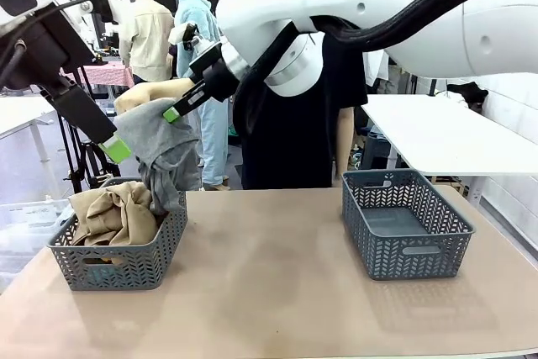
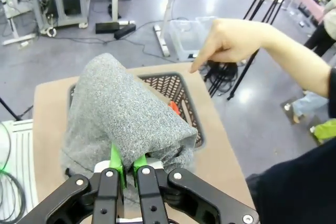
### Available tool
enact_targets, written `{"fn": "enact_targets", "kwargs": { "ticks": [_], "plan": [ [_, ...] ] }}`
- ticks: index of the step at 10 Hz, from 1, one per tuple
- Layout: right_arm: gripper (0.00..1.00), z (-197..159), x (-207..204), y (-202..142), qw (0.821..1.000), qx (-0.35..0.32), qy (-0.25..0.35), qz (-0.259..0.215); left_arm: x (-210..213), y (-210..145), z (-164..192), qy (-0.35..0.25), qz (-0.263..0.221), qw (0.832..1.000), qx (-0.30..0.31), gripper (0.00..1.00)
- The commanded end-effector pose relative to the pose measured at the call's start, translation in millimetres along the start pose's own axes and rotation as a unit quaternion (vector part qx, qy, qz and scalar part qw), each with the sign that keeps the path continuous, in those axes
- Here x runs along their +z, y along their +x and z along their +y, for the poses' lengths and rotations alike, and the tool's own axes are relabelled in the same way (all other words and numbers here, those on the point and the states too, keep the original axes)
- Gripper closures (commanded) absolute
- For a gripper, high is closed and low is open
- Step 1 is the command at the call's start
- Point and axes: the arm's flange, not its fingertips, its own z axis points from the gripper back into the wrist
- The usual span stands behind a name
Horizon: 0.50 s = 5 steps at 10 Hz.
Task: Sort the tops and bottoms.
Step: Sort the clothes according to human instructions.
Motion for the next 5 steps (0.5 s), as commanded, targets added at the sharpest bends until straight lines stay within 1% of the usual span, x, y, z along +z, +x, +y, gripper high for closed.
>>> {"fn": "enact_targets", "kwargs": {
  "ticks": [1, 2, 4, 5],
  "plan": [
    [1.00, 8.4, 12.6, -2.4, 1.000, -0.009, -0.015, -0.007, -0.2, -0.7, 0.6, 0.000, 0.000, 1.000, 0.003, 0.00],
    [1.00, 0.0, 0.0, 0.0, 1.000, 0.000, 0.000, 0.000, -0.2, -0.7, 0.6, 0.000, 0.000, 1.000, 0.003, 0.00],
    [1.00, -8.4, -30.8, 14.0, 0.998, 0.045, 0.039, -0.020, -0.2, -0.7, 0.6, 0.000, 0.000, 1.000, 0.003, 0.00],
    [1.00, -15.9, -46.8, 20.2, 0.996, 0.061, 0.059, -0.020, -0.2, -0.7, 0.6, 0.000, 0.000, 1.000, 0.003, 0.00]
  ]
}}
